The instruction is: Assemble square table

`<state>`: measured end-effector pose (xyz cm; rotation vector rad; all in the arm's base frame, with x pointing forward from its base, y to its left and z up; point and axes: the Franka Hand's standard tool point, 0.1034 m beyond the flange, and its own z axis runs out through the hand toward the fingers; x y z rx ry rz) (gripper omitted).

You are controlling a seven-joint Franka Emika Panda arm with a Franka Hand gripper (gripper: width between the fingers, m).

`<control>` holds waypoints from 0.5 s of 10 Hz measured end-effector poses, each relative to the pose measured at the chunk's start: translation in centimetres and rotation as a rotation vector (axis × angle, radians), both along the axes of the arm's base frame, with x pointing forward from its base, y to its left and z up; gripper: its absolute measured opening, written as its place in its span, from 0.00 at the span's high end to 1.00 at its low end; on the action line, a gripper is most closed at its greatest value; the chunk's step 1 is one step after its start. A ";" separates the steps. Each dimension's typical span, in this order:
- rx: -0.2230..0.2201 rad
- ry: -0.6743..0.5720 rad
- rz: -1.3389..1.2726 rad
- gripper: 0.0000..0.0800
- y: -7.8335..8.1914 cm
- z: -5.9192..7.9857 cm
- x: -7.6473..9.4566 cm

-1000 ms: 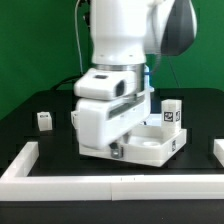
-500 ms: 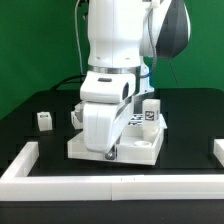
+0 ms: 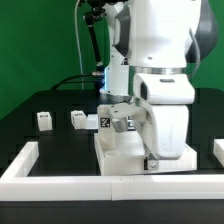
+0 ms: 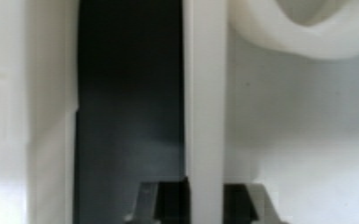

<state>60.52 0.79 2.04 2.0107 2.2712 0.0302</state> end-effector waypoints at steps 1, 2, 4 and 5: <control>0.000 0.001 0.001 0.93 0.1 -0.1 0.0; 0.000 0.002 0.000 0.93 0.0 -0.1 -0.1; 0.012 -0.005 -0.051 0.93 2.0 0.7 0.8; 0.020 -0.005 -0.066 0.93 3.5 1.4 1.7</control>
Offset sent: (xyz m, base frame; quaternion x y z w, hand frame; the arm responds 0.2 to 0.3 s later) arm 0.0288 0.0517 0.0242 -0.0219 0.0086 0.0396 0.9989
